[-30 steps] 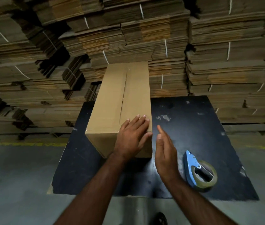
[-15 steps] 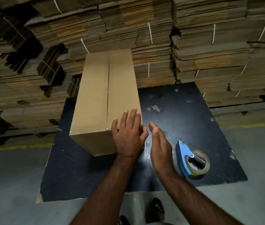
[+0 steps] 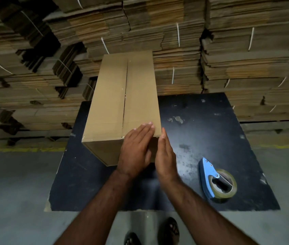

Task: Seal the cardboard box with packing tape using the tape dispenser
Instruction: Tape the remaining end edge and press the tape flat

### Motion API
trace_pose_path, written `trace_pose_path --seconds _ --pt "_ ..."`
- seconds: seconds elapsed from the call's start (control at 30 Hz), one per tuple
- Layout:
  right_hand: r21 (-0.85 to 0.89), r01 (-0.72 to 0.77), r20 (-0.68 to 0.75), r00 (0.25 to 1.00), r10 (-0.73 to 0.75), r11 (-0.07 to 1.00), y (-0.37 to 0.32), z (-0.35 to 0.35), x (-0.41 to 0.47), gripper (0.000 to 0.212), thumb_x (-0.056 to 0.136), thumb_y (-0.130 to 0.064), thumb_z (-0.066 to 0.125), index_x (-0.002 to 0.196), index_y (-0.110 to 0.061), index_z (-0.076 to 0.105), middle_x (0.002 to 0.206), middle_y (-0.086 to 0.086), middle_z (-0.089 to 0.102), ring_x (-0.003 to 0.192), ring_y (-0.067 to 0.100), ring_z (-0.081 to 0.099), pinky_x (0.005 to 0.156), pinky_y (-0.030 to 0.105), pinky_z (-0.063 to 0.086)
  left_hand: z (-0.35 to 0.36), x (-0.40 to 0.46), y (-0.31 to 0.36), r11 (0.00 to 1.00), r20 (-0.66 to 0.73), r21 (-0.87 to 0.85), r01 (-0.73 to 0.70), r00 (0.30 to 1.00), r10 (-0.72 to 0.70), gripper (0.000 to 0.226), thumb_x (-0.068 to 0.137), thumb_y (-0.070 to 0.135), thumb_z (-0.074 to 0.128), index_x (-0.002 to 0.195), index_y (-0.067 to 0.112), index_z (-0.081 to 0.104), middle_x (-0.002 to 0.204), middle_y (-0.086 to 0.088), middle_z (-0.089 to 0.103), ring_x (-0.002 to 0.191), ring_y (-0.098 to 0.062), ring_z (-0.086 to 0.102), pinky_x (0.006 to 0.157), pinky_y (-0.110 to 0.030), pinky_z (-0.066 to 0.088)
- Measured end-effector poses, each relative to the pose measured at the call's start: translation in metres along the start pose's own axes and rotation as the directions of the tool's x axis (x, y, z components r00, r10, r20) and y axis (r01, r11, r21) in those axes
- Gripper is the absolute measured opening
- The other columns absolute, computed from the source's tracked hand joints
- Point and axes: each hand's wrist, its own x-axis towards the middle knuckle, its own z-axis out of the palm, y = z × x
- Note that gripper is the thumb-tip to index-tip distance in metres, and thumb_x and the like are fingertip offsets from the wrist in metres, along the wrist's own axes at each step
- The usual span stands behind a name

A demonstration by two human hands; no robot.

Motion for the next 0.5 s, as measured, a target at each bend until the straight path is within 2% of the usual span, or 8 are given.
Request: trace_pose_path --seconds 0.1,0.17,0.23,0.3,0.4,0.5 --pt "-0.046 -0.091 0.046 0.995 0.093 0.995 -0.006 -0.010 0.022 0.059 0.102 -0.058 0.024 0.146 -0.027 0.046 0.150 -0.002 0.047 0.137 0.016 0.044 0.112 0.027 0.030 -0.006 0.003 0.002 1.000 0.042 0.005 -0.007 0.999 0.007 0.083 0.068 0.012 0.070 0.147 0.014 0.044 0.156 -0.001 0.039 0.143 -0.017 0.036 0.118 -0.038 0.025" --pt "-0.097 -0.134 0.080 0.987 0.142 0.986 -0.012 -0.016 0.034 0.071 0.097 -0.068 0.020 0.145 -0.024 0.048 0.149 0.002 0.048 0.137 0.020 0.044 0.116 0.038 0.032 -0.010 0.005 0.002 1.000 0.073 -0.002 0.001 0.997 -0.001 0.085 0.068 0.010 0.072 0.148 0.016 0.044 0.155 0.000 0.040 0.143 -0.016 0.036 0.118 -0.041 0.028" --pt "-0.039 -0.125 0.084 0.988 0.128 0.991 -0.013 -0.021 0.027 0.083 0.087 -0.079 0.022 0.145 -0.025 0.048 0.151 -0.002 0.047 0.138 0.015 0.043 0.118 0.039 0.030 -0.012 0.007 0.001 0.998 0.085 -0.046 0.040 0.996 -0.036 0.084 0.069 0.009 0.072 0.147 0.019 0.045 0.155 0.003 0.041 0.143 -0.014 0.036 0.117 -0.044 0.031" --pt "0.087 -0.099 0.061 0.994 0.094 0.991 -0.009 -0.022 0.005 0.088 0.080 -0.082 0.029 0.145 -0.026 0.048 0.149 -0.011 0.046 0.136 0.004 0.041 0.119 0.035 0.028 -0.013 0.008 0.002 0.993 0.083 -0.090 0.073 0.994 -0.066 0.083 0.068 0.007 0.073 0.146 0.021 0.048 0.153 0.004 0.043 0.142 -0.013 0.038 0.116 -0.044 0.032" --pt "0.144 -0.056 0.051 0.998 0.049 0.988 -0.005 -0.014 -0.014 0.071 0.091 -0.072 0.034 0.147 -0.030 0.045 0.149 -0.014 0.045 0.137 0.003 0.041 0.119 0.034 0.028 -0.015 0.010 0.004 0.987 0.076 -0.122 0.102 0.993 -0.093 0.082 0.067 0.003 0.073 0.144 0.020 0.050 0.151 0.003 0.045 0.141 -0.014 0.040 0.117 -0.040 0.029" --pt "0.025 -0.054 0.030 0.998 0.053 0.998 -0.014 0.000 0.001 0.055 0.103 -0.052 0.031 0.153 -0.028 0.035 0.153 -0.006 0.041 0.140 0.013 0.039 0.116 0.028 0.028 -0.016 0.010 0.005 0.984 0.085 -0.142 0.107 0.992 -0.095 0.077 0.069 0.001 0.070 0.142 0.018 0.052 0.150 0.001 0.047 0.140 -0.016 0.041 0.116 -0.039 0.029"
